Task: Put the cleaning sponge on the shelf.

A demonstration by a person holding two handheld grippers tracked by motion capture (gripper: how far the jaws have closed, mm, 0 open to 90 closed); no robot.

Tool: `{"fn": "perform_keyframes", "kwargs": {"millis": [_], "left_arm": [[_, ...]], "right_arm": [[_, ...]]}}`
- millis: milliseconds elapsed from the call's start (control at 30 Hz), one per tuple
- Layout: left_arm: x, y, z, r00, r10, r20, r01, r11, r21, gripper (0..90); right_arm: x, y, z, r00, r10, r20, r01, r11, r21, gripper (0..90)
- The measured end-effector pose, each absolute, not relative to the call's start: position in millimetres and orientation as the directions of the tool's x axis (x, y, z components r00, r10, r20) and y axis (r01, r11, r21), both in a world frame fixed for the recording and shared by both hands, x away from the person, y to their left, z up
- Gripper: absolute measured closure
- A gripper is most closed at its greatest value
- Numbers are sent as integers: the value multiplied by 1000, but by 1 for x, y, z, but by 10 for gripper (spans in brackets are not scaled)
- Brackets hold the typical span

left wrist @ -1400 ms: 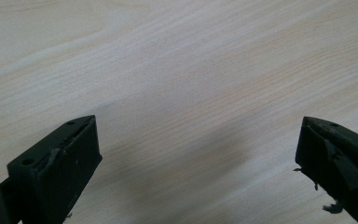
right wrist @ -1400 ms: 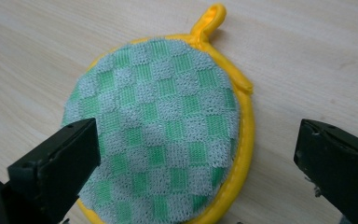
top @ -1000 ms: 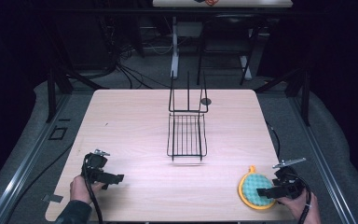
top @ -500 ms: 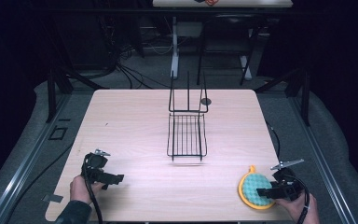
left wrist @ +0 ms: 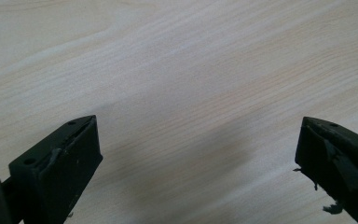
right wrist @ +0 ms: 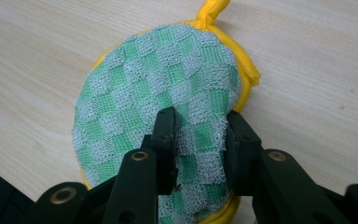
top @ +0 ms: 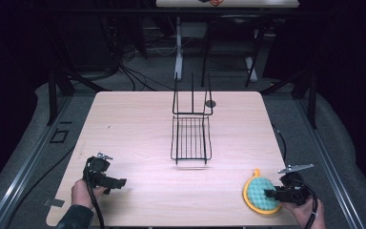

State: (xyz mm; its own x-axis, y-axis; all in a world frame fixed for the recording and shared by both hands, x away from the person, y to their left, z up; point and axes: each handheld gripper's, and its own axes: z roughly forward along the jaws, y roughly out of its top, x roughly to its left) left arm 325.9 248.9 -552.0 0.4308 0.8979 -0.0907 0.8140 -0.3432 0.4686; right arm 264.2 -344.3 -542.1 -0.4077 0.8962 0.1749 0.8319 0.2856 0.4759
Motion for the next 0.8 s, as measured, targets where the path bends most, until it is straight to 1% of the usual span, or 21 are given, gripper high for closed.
{"fn": "perform_keyframes", "kwargs": {"millis": [233, 400, 467, 500, 800], "left_arm": [[327, 251, -552, 427, 899, -102, 813, -332, 479, 3], [326, 253, -550, 424, 899, -105, 803, -320, 502, 2], [327, 254, -549, 423, 900, -105, 802, -318, 506, 2], [326, 254, -549, 421, 901, -104, 802, -316, 507, 2], [327, 255, -549, 407, 909, -96, 802, -305, 513, 2]], "right_arm": [[261, -340, -532, -424, 892, 158, 803, 289, 521, 724], [259, -342, -524, -419, 890, 179, 791, 261, 553, 725], [259, -343, -521, -431, 887, 169, 779, 271, 565, 724], [258, -343, -520, -425, 887, 179, 783, 260, 566, 723], [254, -344, -503, -433, 886, 168, 747, 248, 617, 721]]}}
